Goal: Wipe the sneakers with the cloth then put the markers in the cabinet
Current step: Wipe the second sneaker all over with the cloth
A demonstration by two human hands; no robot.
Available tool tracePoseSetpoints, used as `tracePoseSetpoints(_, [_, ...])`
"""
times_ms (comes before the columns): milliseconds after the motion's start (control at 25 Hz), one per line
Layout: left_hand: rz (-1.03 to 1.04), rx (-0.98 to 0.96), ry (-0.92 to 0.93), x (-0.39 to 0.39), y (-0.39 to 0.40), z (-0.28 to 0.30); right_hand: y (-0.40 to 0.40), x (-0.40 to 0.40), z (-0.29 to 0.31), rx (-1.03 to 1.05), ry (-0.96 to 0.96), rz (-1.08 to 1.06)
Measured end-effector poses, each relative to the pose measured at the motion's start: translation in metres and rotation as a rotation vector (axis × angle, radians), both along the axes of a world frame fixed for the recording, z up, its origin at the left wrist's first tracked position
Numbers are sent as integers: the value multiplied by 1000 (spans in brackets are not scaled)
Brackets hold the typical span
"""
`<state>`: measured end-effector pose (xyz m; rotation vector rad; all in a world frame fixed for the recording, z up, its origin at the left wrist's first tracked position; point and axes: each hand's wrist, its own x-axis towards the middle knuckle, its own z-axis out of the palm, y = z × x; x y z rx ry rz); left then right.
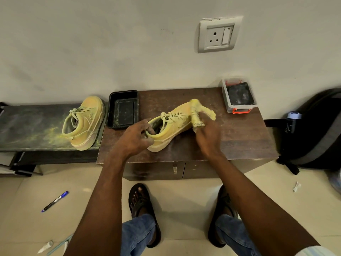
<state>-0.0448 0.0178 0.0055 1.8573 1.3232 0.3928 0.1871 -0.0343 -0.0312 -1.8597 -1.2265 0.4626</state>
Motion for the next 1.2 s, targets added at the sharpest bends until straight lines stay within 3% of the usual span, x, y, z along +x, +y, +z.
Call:
tracePoseSetpoints(80, [-4, -28, -4, -2, 1, -1, -5, -17, 5, -8, 128, -102])
tracePoseSetpoints(240, [-6, 2, 32, 1, 4, 0, -29, -54, -3, 111, -58, 327])
tracePoseSetpoints(400, [84, 59, -59, 13, 0, -3, -20, -28, -7, 52, 72, 122])
tracePoseSetpoints(520, [204, 107, -165, 18, 7, -7, -39, -58, 4, 151, -193, 404])
tracePoseSetpoints(640, [188, 104, -149, 16, 11, -7, -43, -53, -1, 261, -522, 674])
tracePoseSetpoints(680, [165, 89, -140, 15, 10, -7, -37, -42, -6, 246, -526, 625])
tracePoseSetpoints(800, [125, 40, -193, 16, 9, -10, -24, -16, -13, 105, -188, 242])
tracePoseSetpoints(840, [124, 22, -222, 17, 10, -11, -25, -22, -9, 91, -133, 202])
tracePoseSetpoints(1040, [98, -57, -341, 13, 14, -13, -36, -52, 6, 312, -465, 662])
tracePoseSetpoints(1120, [57, -100, -337, 7, 11, -10, -23, -28, 2, 267, -390, 508])
tracePoseSetpoints(1200, [1, -129, -330, 5, 9, -5, -14, 2, -1, 189, -142, 210])
